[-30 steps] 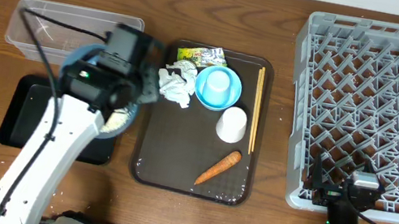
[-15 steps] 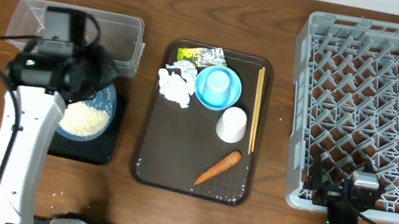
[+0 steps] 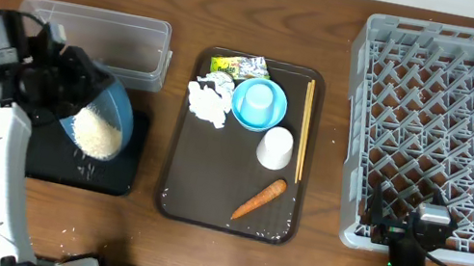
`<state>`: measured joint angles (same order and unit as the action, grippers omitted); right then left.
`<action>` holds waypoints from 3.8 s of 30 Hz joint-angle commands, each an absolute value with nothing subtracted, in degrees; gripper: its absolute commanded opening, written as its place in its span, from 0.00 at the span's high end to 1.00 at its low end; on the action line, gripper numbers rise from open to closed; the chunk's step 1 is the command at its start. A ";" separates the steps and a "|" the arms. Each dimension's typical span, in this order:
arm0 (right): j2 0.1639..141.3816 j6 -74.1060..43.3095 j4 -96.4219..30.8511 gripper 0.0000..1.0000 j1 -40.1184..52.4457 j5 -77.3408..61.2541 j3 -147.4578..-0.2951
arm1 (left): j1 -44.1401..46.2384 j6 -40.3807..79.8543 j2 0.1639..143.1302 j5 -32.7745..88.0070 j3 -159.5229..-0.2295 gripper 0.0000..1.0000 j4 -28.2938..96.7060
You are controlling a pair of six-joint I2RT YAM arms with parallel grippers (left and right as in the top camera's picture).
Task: Sort waste into correct bins and load items into the dishwasher rack
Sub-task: 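Tilt the teal plate over the black tray to pour out the rice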
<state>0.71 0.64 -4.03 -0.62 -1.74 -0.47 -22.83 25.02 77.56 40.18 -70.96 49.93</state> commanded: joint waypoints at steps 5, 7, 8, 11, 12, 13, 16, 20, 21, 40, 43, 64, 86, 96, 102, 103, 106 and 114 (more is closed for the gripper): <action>0.38 0.27 -4.19 0.01 -0.84 -1.76 -0.32 | -28.95 20.47 76.84 51.48 -71.02 0.94 51.96; 0.38 0.27 -4.19 0.01 -0.84 -1.76 -0.32 | -30.04 18.72 76.84 53.98 -71.02 0.94 52.88; 0.38 0.25 -4.19 0.01 -0.84 -1.76 -0.32 | -30.59 17.87 76.84 55.81 -71.02 0.94 53.30; 0.38 0.25 -4.19 0.01 -0.84 -1.76 -0.32 | -31.86 16.29 76.99 56.71 -71.02 0.94 52.51; 0.38 0.27 -4.19 0.01 -0.84 -1.76 -0.32 | -32.23 16.34 77.14 56.55 -71.02 0.94 52.47; 0.38 0.25 -4.19 0.01 -0.84 -1.76 -0.32 | -32.82 16.32 77.49 56.90 -71.02 0.94 52.86; 0.38 0.25 -4.19 0.01 -0.84 -1.76 -0.32 | -34.06 16.27 78.26 58.19 -70.98 0.94 54.00; 0.38 0.27 -4.19 0.01 -0.84 -1.76 -0.32 | -34.92 15.81 78.87 61.58 -70.35 0.94 54.61; 0.38 0.27 -4.19 0.01 -0.84 -1.76 -0.32 | -35.07 15.11 79.00 62.50 -70.24 0.94 54.59; 0.38 0.27 -4.19 0.01 -0.84 -1.76 -0.32 | -39.92 8.84 79.79 68.55 -69.47 0.94 61.95; 0.38 0.25 -4.19 0.01 -0.84 -1.76 -0.32 | -41.08 6.46 79.79 69.63 -69.47 0.94 64.16; 0.38 0.25 -4.16 0.01 -0.84 -1.76 -0.32 | -42.22 -1.89 80.88 72.93 -69.43 0.94 67.26; 0.38 0.27 -4.19 0.01 -0.84 -1.76 -0.32 | -42.19 -2.76 82.87 75.66 -69.41 0.94 65.06; 0.38 0.25 -4.19 0.01 -0.84 -1.76 -0.32 | -42.19 -6.92 83.11 78.72 -69.41 0.94 65.54; 0.38 0.27 -4.19 0.01 -0.84 -1.76 -0.32 | -42.19 -8.38 83.40 76.79 -69.41 0.94 69.10; 0.38 0.25 -4.19 0.01 -0.84 -1.76 -0.32 | -42.22 -8.01 83.46 75.46 -69.41 0.94 69.19; 0.38 0.25 -4.19 0.01 -0.84 -1.76 -0.32 | -42.19 -10.92 83.46 76.62 -69.41 0.94 72.20; 0.38 0.27 -4.19 0.01 -0.84 -1.76 -0.32 | -42.19 -9.85 83.46 77.95 -69.43 0.94 75.05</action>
